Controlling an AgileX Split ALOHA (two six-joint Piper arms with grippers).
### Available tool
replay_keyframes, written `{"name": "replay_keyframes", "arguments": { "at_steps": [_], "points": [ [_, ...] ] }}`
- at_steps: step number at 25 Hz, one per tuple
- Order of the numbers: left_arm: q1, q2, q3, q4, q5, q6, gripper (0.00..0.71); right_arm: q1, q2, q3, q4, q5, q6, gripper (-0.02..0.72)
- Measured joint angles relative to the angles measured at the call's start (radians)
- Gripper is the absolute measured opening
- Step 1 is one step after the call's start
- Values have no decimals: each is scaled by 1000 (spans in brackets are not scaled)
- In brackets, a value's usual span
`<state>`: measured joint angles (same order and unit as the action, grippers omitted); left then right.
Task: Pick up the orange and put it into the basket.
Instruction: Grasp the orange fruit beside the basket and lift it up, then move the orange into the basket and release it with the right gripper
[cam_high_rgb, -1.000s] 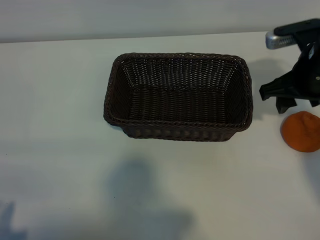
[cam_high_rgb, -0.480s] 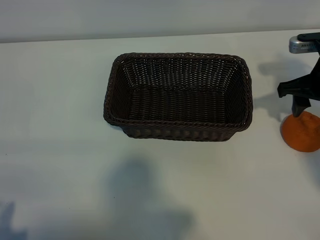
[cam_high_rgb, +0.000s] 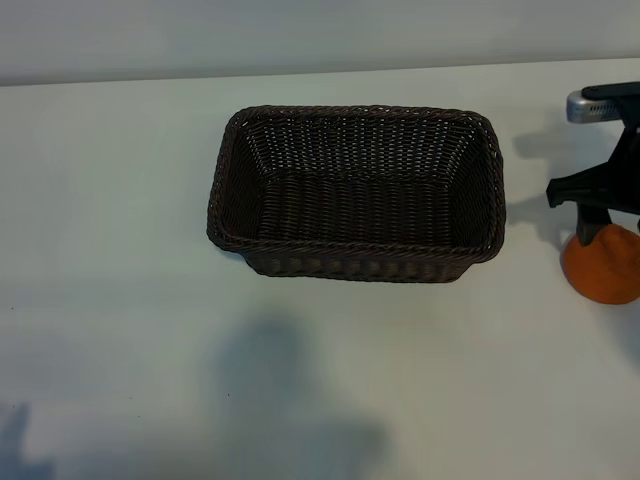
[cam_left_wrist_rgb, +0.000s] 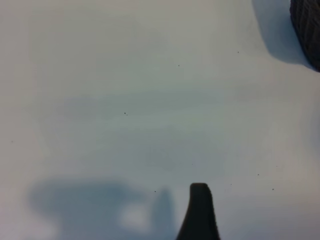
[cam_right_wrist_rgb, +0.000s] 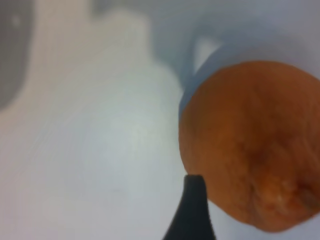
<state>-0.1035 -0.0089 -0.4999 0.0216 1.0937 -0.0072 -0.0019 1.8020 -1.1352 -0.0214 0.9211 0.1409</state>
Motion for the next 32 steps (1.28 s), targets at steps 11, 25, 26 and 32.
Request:
{"name": "replay_keyframes", "arguments": {
  "at_steps": [11,25,26,32],
  "points": [
    [0,0,0,0,0,0,583,0,105,0,-3,-37,4,360],
    [0,0,0,0,0,7,583,0,2,0,-37,13,3,81],
    [0,0,0,0,0,7,583,0,-30,0,-37,24,3,79],
    [0,0,0,0,0,7,583,0,-242,0,-36,86,3,79]
  ]
}}
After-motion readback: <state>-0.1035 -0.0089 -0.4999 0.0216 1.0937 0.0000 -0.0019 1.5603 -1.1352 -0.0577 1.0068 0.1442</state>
